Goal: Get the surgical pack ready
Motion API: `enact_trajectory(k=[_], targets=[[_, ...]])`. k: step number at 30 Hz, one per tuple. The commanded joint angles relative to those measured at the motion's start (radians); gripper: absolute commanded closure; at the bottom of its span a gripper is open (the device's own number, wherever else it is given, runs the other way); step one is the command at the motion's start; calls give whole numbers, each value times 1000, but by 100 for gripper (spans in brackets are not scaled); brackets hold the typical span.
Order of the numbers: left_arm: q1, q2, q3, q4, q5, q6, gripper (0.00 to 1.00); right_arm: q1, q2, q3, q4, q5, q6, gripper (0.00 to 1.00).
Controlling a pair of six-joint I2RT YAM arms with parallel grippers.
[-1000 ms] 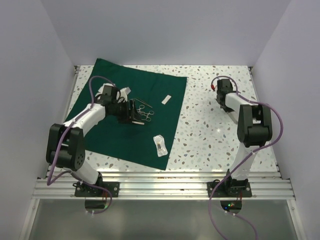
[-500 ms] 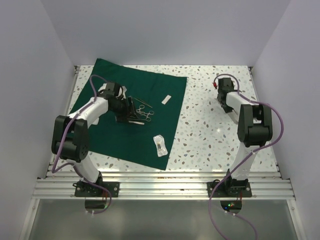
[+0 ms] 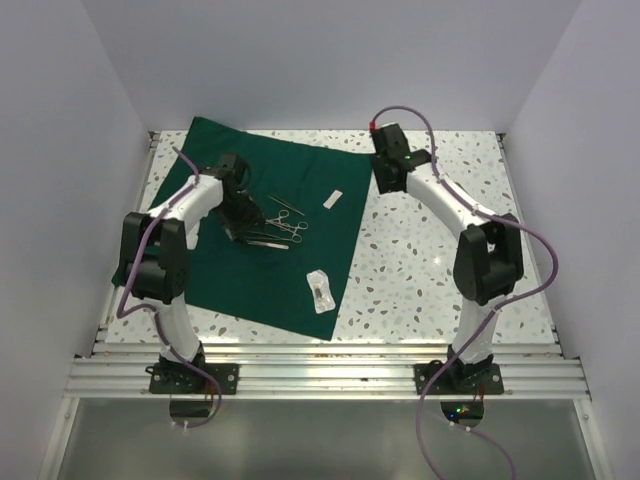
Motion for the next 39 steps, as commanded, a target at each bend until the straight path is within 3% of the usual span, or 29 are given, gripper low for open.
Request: enact_trajectory(k=[1,4,5,7,20,25,39], targets=[[24,22,89,-100,-88,-105,43,75,-136,-58,-56,-118,122,54],[30,53,107,-89,-103,-116,49,112,-257,-170,-32,-185,160,54],[30,71,125,-69,-73,-95,57,115,-304,-229,-14,-217,177,54],[25,108,161,-45,-37,-62,62,117,-338,-270,-18,-241,184,55],[-50,324,500,-45,-57,-97,44,117,-473,-441,-1,-322,167,54],[-107,428,649,-98,-88,-121,44,117,-497,-481,3,-330,158,54],[-125,527,751,-132,-150,-193,51,117,-578,-555,34,-316,133,53]])
